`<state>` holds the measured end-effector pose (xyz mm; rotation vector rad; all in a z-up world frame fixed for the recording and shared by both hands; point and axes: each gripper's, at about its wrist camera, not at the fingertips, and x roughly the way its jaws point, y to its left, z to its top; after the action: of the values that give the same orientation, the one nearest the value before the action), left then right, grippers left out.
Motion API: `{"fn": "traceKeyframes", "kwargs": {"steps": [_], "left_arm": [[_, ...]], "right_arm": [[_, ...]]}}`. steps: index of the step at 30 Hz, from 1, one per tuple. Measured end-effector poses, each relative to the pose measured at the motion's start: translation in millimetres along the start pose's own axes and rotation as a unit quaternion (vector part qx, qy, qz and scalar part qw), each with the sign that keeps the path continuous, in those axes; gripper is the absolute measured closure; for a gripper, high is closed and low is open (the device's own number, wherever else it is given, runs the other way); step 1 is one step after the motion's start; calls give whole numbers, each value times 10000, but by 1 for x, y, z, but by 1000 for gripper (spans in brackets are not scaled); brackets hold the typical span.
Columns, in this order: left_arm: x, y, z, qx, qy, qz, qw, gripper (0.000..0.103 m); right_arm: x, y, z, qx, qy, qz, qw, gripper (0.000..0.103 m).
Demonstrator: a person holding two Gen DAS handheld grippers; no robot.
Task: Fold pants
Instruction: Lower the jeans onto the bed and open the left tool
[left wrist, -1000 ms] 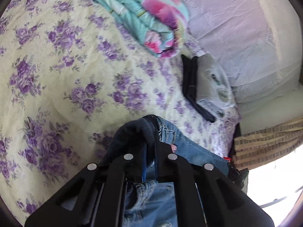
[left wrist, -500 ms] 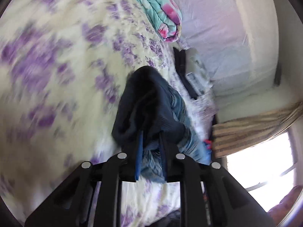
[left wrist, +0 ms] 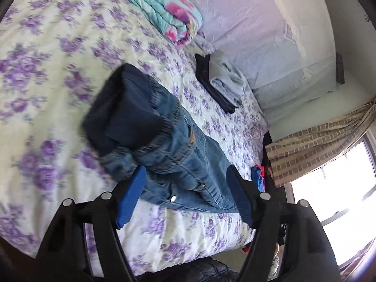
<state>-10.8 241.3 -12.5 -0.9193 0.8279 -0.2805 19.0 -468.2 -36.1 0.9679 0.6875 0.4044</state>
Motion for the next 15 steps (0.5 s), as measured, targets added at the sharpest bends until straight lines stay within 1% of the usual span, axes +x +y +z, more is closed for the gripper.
{"fn": "traceKeyframes", "kwargs": {"steps": [3, 4, 6, 8, 10, 11, 12, 13, 14, 15], "left_arm": [[28, -11, 8, -110, 225, 291, 9993, 32], [35, -10, 11, -201, 272, 417, 9986, 31], [48, -3, 16, -534, 437, 703, 9951, 30], [51, 7, 19, -701, 490, 734, 9936, 30], [47, 9, 19, -705, 458, 677, 9942, 38], [43, 10, 20, -681, 378, 703, 9945, 53], [40, 12, 22, -656, 306, 670, 9951, 62], [38, 13, 23, -655, 281, 601, 9956, 66], [37, 13, 24, -617, 269, 556, 9962, 73], [36, 10, 25, -528, 252, 570, 9967, 75]], "right_arm": [[7, 3, -6, 6, 116, -22, 9999, 43], [8, 4, -7, -10, 138, -19, 9999, 43], [10, 6, -7, -11, 163, -4, 9999, 42], [11, 8, -9, -19, 179, 22, 9998, 42], [13, 9, -11, -58, 225, 10, 9997, 42], [14, 9, -12, -66, 244, -2, 9997, 42], [16, 10, -13, -67, 275, -9, 9996, 42], [17, 10, -12, -63, 292, -4, 9996, 42], [18, 10, -12, -64, 306, 2, 9995, 42], [20, 10, -13, -61, 320, 8, 9995, 42]]}}
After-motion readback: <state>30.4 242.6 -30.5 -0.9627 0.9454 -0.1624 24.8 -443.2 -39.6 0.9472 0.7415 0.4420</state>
